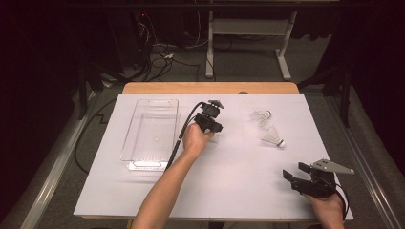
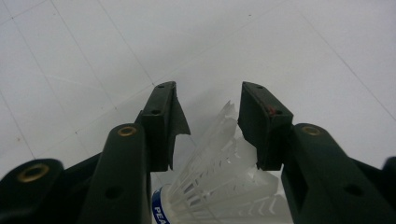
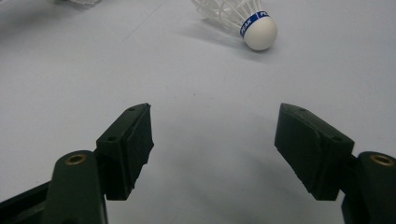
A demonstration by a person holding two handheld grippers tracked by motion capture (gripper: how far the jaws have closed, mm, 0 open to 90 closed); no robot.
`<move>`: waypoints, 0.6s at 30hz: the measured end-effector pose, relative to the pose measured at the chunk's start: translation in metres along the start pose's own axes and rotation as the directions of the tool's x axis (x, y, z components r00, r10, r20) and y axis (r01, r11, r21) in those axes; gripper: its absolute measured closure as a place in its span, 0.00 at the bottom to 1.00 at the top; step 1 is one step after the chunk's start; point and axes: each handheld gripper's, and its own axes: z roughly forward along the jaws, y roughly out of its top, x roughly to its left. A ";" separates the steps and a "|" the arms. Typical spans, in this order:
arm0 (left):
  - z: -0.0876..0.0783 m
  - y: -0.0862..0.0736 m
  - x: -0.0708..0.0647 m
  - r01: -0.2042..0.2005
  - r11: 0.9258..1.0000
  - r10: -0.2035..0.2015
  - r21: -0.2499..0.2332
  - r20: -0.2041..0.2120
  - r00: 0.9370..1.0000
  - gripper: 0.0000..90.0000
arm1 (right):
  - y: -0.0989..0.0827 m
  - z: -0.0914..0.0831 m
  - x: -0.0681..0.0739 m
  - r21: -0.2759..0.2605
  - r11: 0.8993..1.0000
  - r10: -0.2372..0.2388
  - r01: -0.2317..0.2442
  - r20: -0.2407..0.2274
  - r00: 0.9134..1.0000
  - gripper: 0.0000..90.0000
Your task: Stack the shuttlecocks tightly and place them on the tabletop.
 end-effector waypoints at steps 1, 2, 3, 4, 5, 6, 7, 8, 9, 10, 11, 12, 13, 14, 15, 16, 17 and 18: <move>0.000 0.000 0.000 0.002 1.000 -0.002 -0.003 0.002 1.000 0.62 | 0.000 0.000 0.000 -0.001 1.000 -0.003 0.003 0.000 1.000 0.31; 0.000 0.000 -0.001 0.004 1.000 -0.004 -0.004 0.005 1.000 0.60 | 0.000 0.000 0.000 0.000 1.000 -0.003 0.003 -0.001 1.000 0.31; 0.000 0.000 -0.001 0.004 1.000 -0.004 -0.002 0.005 1.000 0.59 | 0.000 0.000 0.000 0.000 1.000 -0.002 0.002 0.000 1.000 0.31; 0.000 0.000 -0.001 0.004 1.000 -0.004 -0.002 0.005 1.000 0.58 | 0.000 0.000 0.000 -0.001 1.000 -0.003 0.003 0.000 1.000 0.31; 0.000 0.000 -0.001 0.001 1.000 -0.001 0.003 0.003 1.000 0.58 | 0.000 0.000 0.000 0.000 1.000 -0.001 0.001 0.000 1.000 0.31; 0.000 0.000 -0.001 0.001 1.000 -0.001 0.003 0.003 1.000 0.57 | 0.000 0.000 0.000 0.000 1.000 -0.001 0.001 0.000 1.000 0.31; 0.000 0.000 -0.001 0.001 1.000 -0.001 0.004 0.005 1.000 0.57 | 0.000 0.000 0.000 0.000 1.000 -0.001 0.001 0.000 1.000 0.31; 0.000 0.000 -0.001 0.001 1.000 -0.001 0.004 0.005 1.000 0.56 | 0.000 0.000 0.000 0.000 1.000 -0.001 0.001 0.000 1.000 0.31; 0.001 0.000 -0.001 0.002 1.000 -0.002 0.003 0.006 1.000 0.55 | 0.000 0.000 0.000 -0.001 1.000 -0.003 0.003 0.001 1.000 0.31; 0.001 0.000 -0.001 0.002 1.000 -0.002 0.003 0.006 1.000 0.55 | 0.000 0.000 0.000 -0.001 1.000 -0.003 0.003 0.001 1.000 0.31; 0.001 0.000 -0.002 0.002 1.000 -0.002 0.003 0.006 1.000 0.55 | 0.000 0.000 0.000 0.000 1.000 -0.003 0.003 0.000 1.000 0.31; 0.001 0.000 -0.002 0.004 1.000 -0.004 0.002 0.005 1.000 0.54 | 0.000 0.000 0.000 0.001 1.000 -0.003 0.003 -0.001 1.000 0.31; 0.001 0.000 -0.002 0.005 1.000 -0.005 0.001 0.008 1.000 0.53 | 0.000 0.000 0.001 0.002 1.000 -0.002 0.002 -0.001 1.000 0.31; 0.001 0.000 -0.002 0.005 1.000 -0.005 0.001 0.009 1.000 0.53 | 0.000 0.000 0.001 0.002 1.000 -0.002 0.002 -0.001 1.000 0.31; 0.001 0.000 -0.002 0.005 1.000 -0.005 0.001 0.009 1.000 0.52 | 0.000 0.000 0.001 0.002 1.000 -0.001 0.001 -0.001 1.000 0.31; 0.001 0.000 -0.002 0.006 1.000 -0.006 0.002 0.009 1.000 0.52 | 0.000 0.000 0.001 0.002 1.000 -0.001 0.001 -0.001 1.000 0.31; 0.001 0.000 -0.002 0.006 1.000 -0.006 0.002 0.010 1.000 0.52 | 0.000 0.000 0.001 0.002 1.000 0.000 0.000 -0.001 1.000 0.31; 0.000 0.000 -0.001 0.007 1.000 -0.007 0.000 0.012 1.000 0.51 | 0.000 0.000 0.001 0.002 1.000 0.000 0.000 -0.001 1.000 0.31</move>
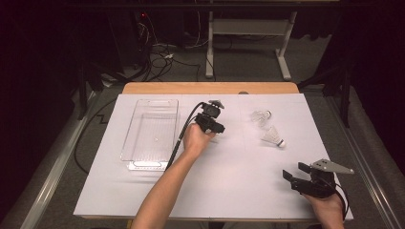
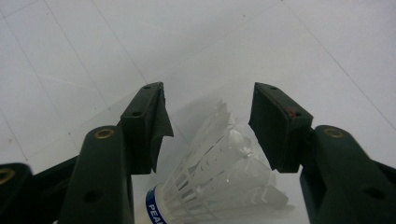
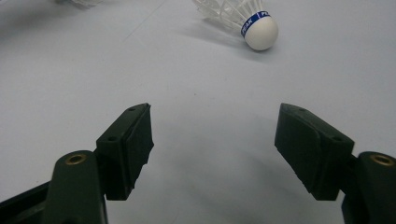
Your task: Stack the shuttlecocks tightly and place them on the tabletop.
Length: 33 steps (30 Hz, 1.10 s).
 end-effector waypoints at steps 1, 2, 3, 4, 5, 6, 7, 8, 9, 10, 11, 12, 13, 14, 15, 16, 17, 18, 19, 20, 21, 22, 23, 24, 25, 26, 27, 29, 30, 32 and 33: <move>0.000 0.000 0.000 0.000 1.000 0.000 0.000 0.000 1.000 0.51 | 0.000 0.000 0.000 0.000 1.000 0.000 0.000 0.000 1.000 0.31; 0.000 0.000 0.000 0.000 1.000 0.000 0.000 0.000 1.000 0.50 | 0.000 0.000 0.000 0.000 1.000 0.000 0.000 0.000 1.000 0.31; -0.001 0.000 0.001 0.006 1.000 -0.006 -0.007 0.004 1.000 0.50 | 0.000 0.000 0.000 0.000 1.000 -0.001 0.001 0.000 1.000 0.31; -0.001 0.000 0.001 0.006 1.000 -0.006 -0.007 0.004 1.000 0.50 | 0.000 0.000 0.000 0.000 1.000 -0.001 0.001 0.000 1.000 0.31; -0.001 0.000 0.001 0.010 1.000 -0.010 -0.010 0.005 1.000 0.50 | 0.000 0.000 0.000 0.000 1.000 0.000 0.000 0.000 1.000 0.31; -0.001 0.000 0.001 0.011 1.000 -0.010 -0.009 0.007 1.000 0.49 | 0.000 0.000 0.000 0.000 1.000 0.000 0.000 0.000 1.000 0.31; -0.002 0.000 0.001 0.011 1.000 -0.010 -0.008 0.010 1.000 0.49 | 0.000 0.000 0.000 0.000 1.000 0.000 0.000 0.000 1.000 0.31; -0.002 0.000 0.001 0.010 1.000 -0.010 -0.008 0.011 1.000 0.49 | 0.000 0.000 0.000 -0.001 1.000 -0.001 0.001 0.000 1.000 0.31; -0.003 0.000 0.001 0.009 1.000 -0.009 -0.007 0.013 1.000 0.48 | 0.000 0.000 0.000 -0.001 1.000 -0.001 0.001 0.000 1.000 0.31; -0.003 0.000 0.001 0.009 1.000 -0.009 -0.009 0.015 1.000 0.48 | 0.000 0.000 0.000 0.001 1.000 0.000 0.000 0.000 1.000 0.31; -0.004 0.000 0.001 0.009 1.000 -0.009 -0.011 0.018 1.000 0.48 | 0.000 0.000 0.000 0.001 1.000 0.000 0.000 0.000 1.000 0.31; -0.004 0.000 0.001 0.014 1.000 -0.014 -0.015 0.022 1.000 0.47 | 0.000 0.000 0.000 0.000 1.000 -0.002 0.002 0.000 1.000 0.31; -0.004 0.000 0.001 0.014 1.000 -0.014 -0.016 0.028 1.000 0.47 | 0.000 0.000 0.000 0.000 1.000 -0.002 0.002 0.000 1.000 0.31; -0.005 0.000 0.001 0.013 1.000 -0.012 -0.018 0.027 1.000 0.47 | 0.000 0.000 0.000 0.000 1.000 -0.001 0.001 0.000 1.000 0.31; -0.006 0.000 0.001 0.009 1.000 -0.008 -0.023 0.023 1.000 0.45 | 0.000 0.000 0.000 0.000 1.000 0.001 -0.001 0.001 1.000 0.31; -0.006 0.000 0.001 0.009 1.000 -0.008 -0.023 0.023 1.000 0.45 | 0.000 0.000 0.000 0.000 1.000 0.001 -0.001 0.001 1.000 0.31; -0.007 0.000 0.001 0.012 1.000 -0.011 -0.025 0.034 0.999 0.44 | 0.000 0.000 0.000 0.000 1.000 -0.002 0.002 0.001 1.000 0.31; -0.007 0.000 0.001 0.012 1.000 -0.011 -0.025 0.034 0.999 0.43 | 0.000 0.000 0.000 0.000 1.000 -0.002 0.002 0.001 1.000 0.31; -0.009 0.000 0.001 0.014 1.000 -0.013 -0.025 0.047 0.999 0.43 | 0.000 0.000 0.000 0.001 1.000 -0.001 0.001 0.002 1.000 0.31; -0.010 0.000 0.001 0.013 1.000 -0.012 -0.028 0.047 0.999 0.42 | 0.000 0.000 0.000 0.001 1.000 0.000 0.000 0.002 1.000 0.31; -0.010 0.000 0.001 0.013 1.000 -0.012 -0.028 0.047 0.999 0.42 | 0.000 0.000 0.000 0.001 1.000 0.000 0.000 0.002 1.000 0.31; -0.011 0.000 0.001 0.012 0.999 -0.011 -0.032 0.047 0.999 0.42 | 0.000 0.000 0.000 0.001 1.000 0.001 -0.001 0.001 1.000 0.31; -0.012 0.000 0.001 0.014 0.999 -0.012 -0.037 0.048 0.999 0.42 | 0.000 0.000 0.000 0.000 1.000 -0.001 0.001 0.002 1.000 0.31; -0.013 0.000 0.001 0.012 0.999 -0.010 -0.037 0.049 0.999 0.41 | 0.000 0.000 0.000 0.001 1.000 -0.002 0.002 0.002 1.000 0.31; -0.014 0.000 0.001 0.011 0.999 -0.009 -0.039 0.051 0.999 0.41 | 0.000 0.000 0.000 0.002 1.000 -0.002 0.002 0.003 1.000 0.31; -0.015 0.000 0.001 0.010 0.999 -0.008 -0.039 0.054 0.998 0.41 | 0.000 0.000 0.000 0.001 1.000 -0.003 0.003 0.002 1.000 0.31; -0.016 0.000 0.000 0.010 0.999 -0.008 -0.038 0.058 0.998 0.40 | 0.000 0.000 0.000 0.001 1.000 -0.004 0.004 0.002 1.000 0.31; -0.016 -0.001 0.000 0.007 0.999 -0.004 -0.036 0.060 0.998 0.40 | 0.000 0.000 0.000 0.001 1.000 -0.004 0.004 0.002 1.000 0.31; -0.017 -0.001 0.000 0.007 0.999 -0.005 -0.037 0.060 0.998 0.40 | 0.000 0.000 0.000 0.001 1.000 -0.004 0.004 0.002 1.000 0.31; -0.018 -0.001 -0.001 0.007 0.999 -0.004 -0.042 0.065 0.998 0.39 | 0.000 0.000 0.000 0.000 1.000 -0.003 0.003 0.002 1.000 0.31; -0.019 -0.002 -0.001 0.003 0.999 0.000 -0.044 0.072 0.997 0.39 | 0.000 0.000 0.000 0.000 1.000 -0.004 0.004 0.002 1.000 0.31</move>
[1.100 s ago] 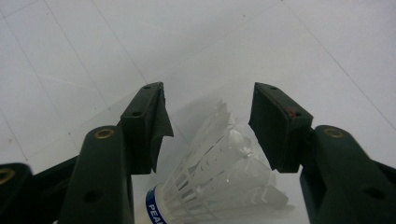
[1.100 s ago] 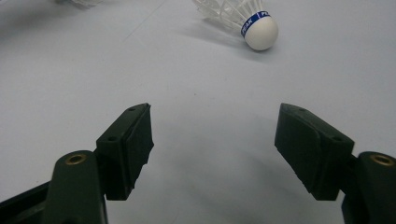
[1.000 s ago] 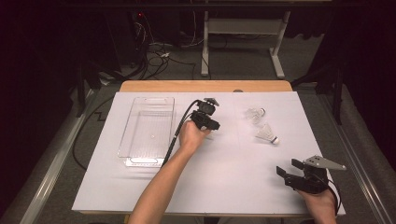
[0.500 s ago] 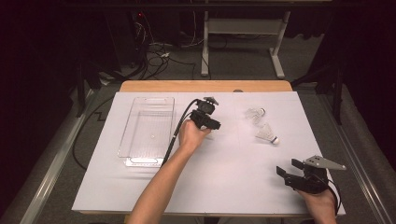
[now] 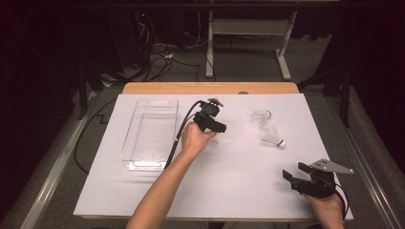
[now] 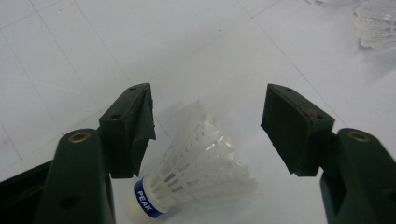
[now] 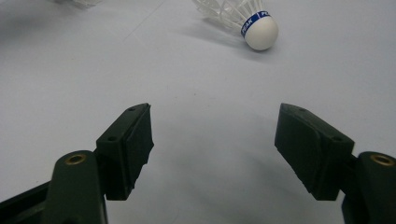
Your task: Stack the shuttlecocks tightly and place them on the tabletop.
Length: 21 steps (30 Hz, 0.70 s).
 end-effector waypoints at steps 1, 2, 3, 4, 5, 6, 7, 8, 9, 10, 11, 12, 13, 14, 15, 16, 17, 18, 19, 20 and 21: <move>0.000 0.000 0.000 0.000 1.000 0.000 0.000 0.000 1.000 0.38 | 0.000 0.000 0.000 0.000 1.000 0.000 0.000 0.000 1.000 0.31; -0.002 -0.001 -0.001 -0.003 1.000 0.003 -0.002 0.002 1.000 0.38 | 0.000 0.000 0.000 0.000 1.000 -0.001 0.001 0.000 1.000 0.31; -0.002 -0.001 -0.001 -0.003 1.000 0.003 -0.002 0.002 1.000 0.38 | 0.000 0.000 0.000 0.000 1.000 -0.001 0.001 0.000 1.000 0.31; -0.002 -0.001 -0.001 -0.001 1.000 0.001 -0.005 0.003 1.000 0.38 | 0.000 0.000 0.000 0.000 1.000 -0.001 0.001 0.000 1.000 0.31; -0.003 -0.002 -0.001 -0.004 1.000 0.004 -0.004 0.004 1.000 0.38 | 0.000 0.000 0.000 0.000 1.000 0.000 0.000 0.000 1.000 0.31; -0.004 -0.002 -0.001 -0.005 1.000 0.005 -0.006 0.003 1.000 0.38 | 0.000 0.000 0.000 0.000 1.000 0.000 0.000 0.001 1.000 0.31; -0.005 -0.003 -0.001 -0.004 1.000 0.004 -0.012 0.002 1.000 0.38 | 0.000 0.000 0.000 0.000 1.000 -0.001 0.001 0.001 1.000 0.31; -0.006 -0.003 -0.001 -0.008 1.000 0.008 -0.013 0.000 1.000 0.38 | 0.000 0.000 0.000 0.001 1.000 0.000 0.000 0.000 1.000 0.31; -0.006 -0.003 -0.001 -0.008 1.000 0.008 -0.013 0.000 1.000 0.38 | 0.000 0.000 0.000 0.001 1.000 0.000 0.000 0.000 1.000 0.31; -0.007 -0.004 -0.001 -0.010 1.000 0.010 -0.015 -0.001 1.000 0.38 | 0.000 0.000 0.000 0.000 1.000 0.002 -0.002 0.001 1.000 0.31; -0.008 -0.004 -0.001 -0.010 1.000 0.010 -0.015 0.000 1.000 0.38 | 0.000 0.000 0.000 0.001 1.000 0.000 0.000 0.001 1.000 0.31; -0.010 -0.005 -0.001 -0.008 1.000 0.008 -0.015 0.002 1.000 0.37 | 0.000 0.000 0.000 -0.001 1.000 0.001 -0.001 0.002 1.000 0.31; -0.010 -0.005 -0.001 -0.008 1.000 0.008 -0.015 0.002 1.000 0.37 | 0.000 0.000 0.000 -0.001 1.000 0.001 -0.001 0.002 1.000 0.31; -0.010 -0.005 -0.001 -0.008 1.000 0.008 -0.018 0.001 1.000 0.37 | 0.000 0.000 0.001 0.000 1.000 0.003 -0.003 0.002 1.000 0.31; -0.012 -0.006 0.000 -0.010 1.000 0.010 -0.019 0.000 1.000 0.37 | 0.000 0.000 0.001 0.000 1.000 0.003 -0.003 0.002 1.000 0.31; -0.012 -0.006 0.000 -0.010 1.000 0.010 -0.019 0.000 1.000 0.37 | 0.000 0.000 0.001 0.000 1.000 0.003 -0.003 0.002 1.000 0.31; -0.013 -0.007 0.000 -0.007 1.000 0.007 -0.024 0.001 1.000 0.37 | 0.000 0.000 0.001 0.000 1.000 0.003 -0.003 0.002 1.000 0.31; -0.014 -0.007 0.000 -0.010 1.000 0.010 -0.024 0.003 1.000 0.37 | 0.000 0.000 0.000 0.000 1.000 0.002 -0.002 0.002 1.000 0.31; -0.015 -0.008 0.000 -0.013 1.000 0.013 -0.024 0.004 1.000 0.37 | 0.000 0.000 0.000 -0.001 1.000 0.002 -0.002 0.003 1.000 0.31; -0.016 -0.008 -0.001 -0.013 1.000 0.013 -0.028 0.004 1.000 0.37 | 0.000 0.000 0.000 0.000 1.000 0.002 -0.002 0.002 1.000 0.31; -0.017 -0.008 -0.001 -0.016 1.000 0.016 -0.027 0.004 1.000 0.37 | 0.000 0.000 0.000 0.000 1.000 0.003 -0.003 0.002 1.000 0.31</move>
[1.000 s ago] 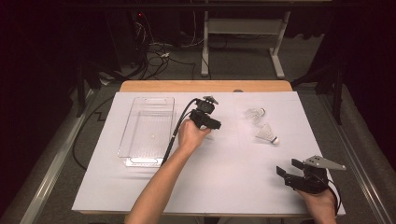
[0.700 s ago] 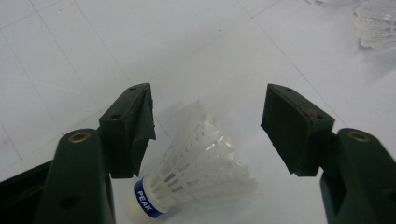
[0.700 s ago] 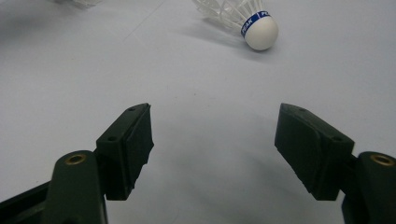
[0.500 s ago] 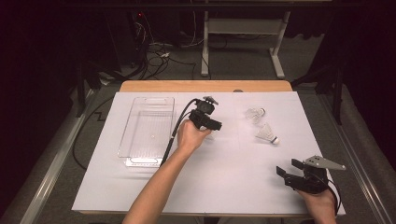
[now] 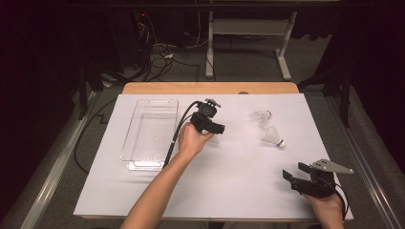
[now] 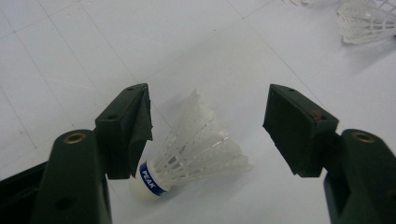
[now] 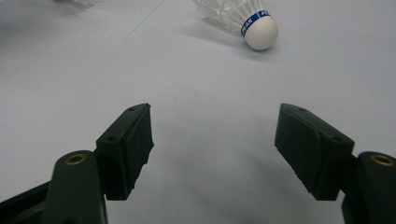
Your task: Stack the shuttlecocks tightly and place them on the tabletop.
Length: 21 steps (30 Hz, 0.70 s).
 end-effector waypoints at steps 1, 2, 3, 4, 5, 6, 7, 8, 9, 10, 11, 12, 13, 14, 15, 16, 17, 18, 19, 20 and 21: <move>-0.002 -0.001 -0.001 -0.004 1.000 0.004 -0.002 0.002 1.000 0.37 | 0.000 0.000 0.000 0.001 1.000 0.002 -0.002 -0.001 1.000 0.31; -0.002 -0.001 -0.001 -0.004 1.000 0.004 -0.002 0.002 1.000 0.37 | 0.000 0.000 0.000 0.001 1.000 0.002 -0.002 -0.001 1.000 0.31; -0.002 -0.001 -0.001 -0.006 1.000 0.006 -0.004 0.002 1.000 0.37 | 0.000 0.000 0.000 0.000 1.000 0.001 -0.001 -0.001 1.000 0.31; -0.003 -0.002 -0.002 -0.006 1.000 0.006 -0.005 0.003 1.000 0.36 | 0.000 0.000 0.000 0.000 1.000 0.003 -0.003 -0.001 1.000 0.31; -0.004 -0.002 -0.002 -0.007 1.000 0.007 -0.006 0.002 1.000 0.36 | 0.000 0.000 0.000 -0.001 1.000 0.003 -0.003 -0.001 1.000 0.31; -0.005 -0.003 -0.002 -0.009 1.000 0.010 -0.007 0.003 1.000 0.36 | 0.000 -0.001 0.000 0.000 1.000 0.007 -0.007 0.000 1.000 0.31; -0.005 -0.003 -0.002 -0.009 1.000 0.010 -0.007 0.003 1.000 0.36 | 0.000 -0.001 0.000 -0.001 1.000 0.006 -0.006 0.000 1.000 0.31; -0.006 -0.003 -0.003 -0.012 1.000 0.012 -0.008 0.003 1.000 0.36 | 0.000 -0.001 0.000 -0.001 1.000 0.009 -0.009 -0.001 1.000 0.31; -0.006 -0.004 -0.003 -0.013 1.000 0.013 -0.007 0.008 1.000 0.36 | 0.000 -0.001 0.000 -0.001 1.000 0.009 -0.009 -0.001 1.000 0.31; -0.007 -0.005 -0.003 -0.013 1.000 0.013 -0.009 0.005 1.000 0.36 | 0.000 -0.001 0.000 -0.003 1.000 0.007 -0.007 0.000 1.000 0.31; -0.009 -0.006 -0.003 -0.015 1.000 0.015 -0.012 0.006 1.000 0.36 | -0.001 -0.001 -0.001 -0.006 1.000 0.008 -0.008 -0.002 1.000 0.31; -0.009 -0.006 -0.003 -0.015 1.000 0.015 -0.012 0.006 1.000 0.36 | -0.001 -0.001 -0.001 -0.006 1.000 0.008 -0.008 -0.002 1.000 0.31; -0.010 -0.007 -0.003 -0.017 1.000 0.017 -0.015 0.005 1.000 0.36 | -0.001 -0.002 -0.001 -0.007 1.000 0.010 -0.010 -0.002 1.000 0.31; -0.010 -0.007 -0.003 -0.017 1.000 0.017 -0.015 0.005 1.000 0.35 | -0.001 -0.002 -0.001 -0.007 1.000 0.010 -0.010 -0.002 1.000 0.31; -0.012 -0.009 -0.003 -0.016 1.000 0.016 -0.017 0.007 1.000 0.35 | -0.001 -0.002 -0.001 -0.008 1.000 0.013 -0.013 -0.003 1.000 0.31; -0.013 -0.010 -0.003 -0.015 1.000 0.015 -0.017 0.010 1.000 0.35 | -0.001 -0.002 -0.001 -0.007 1.000 0.014 -0.014 -0.003 1.000 0.31; -0.013 -0.010 -0.003 -0.015 1.000 0.015 -0.017 0.010 1.000 0.35 | -0.001 -0.002 -0.001 -0.007 1.000 0.014 -0.014 -0.003 1.000 0.31; -0.013 -0.011 -0.003 -0.014 1.000 0.014 -0.020 0.009 1.000 0.35 | -0.001 -0.002 -0.001 -0.008 1.000 0.015 -0.015 -0.004 1.000 0.31; -0.015 -0.012 -0.003 -0.017 1.000 0.017 -0.020 0.010 1.000 0.35 | -0.001 -0.002 -0.001 -0.009 1.000 0.018 -0.018 -0.003 1.000 0.31; -0.015 -0.012 -0.003 -0.017 1.000 0.017 -0.020 0.010 1.000 0.35 | -0.001 -0.002 -0.001 -0.009 1.000 0.018 -0.018 -0.003 1.000 0.31; -0.016 -0.013 -0.004 -0.016 1.000 0.017 -0.027 0.007 1.000 0.35 | -0.001 -0.002 0.000 -0.010 1.000 0.023 -0.023 -0.004 1.000 0.31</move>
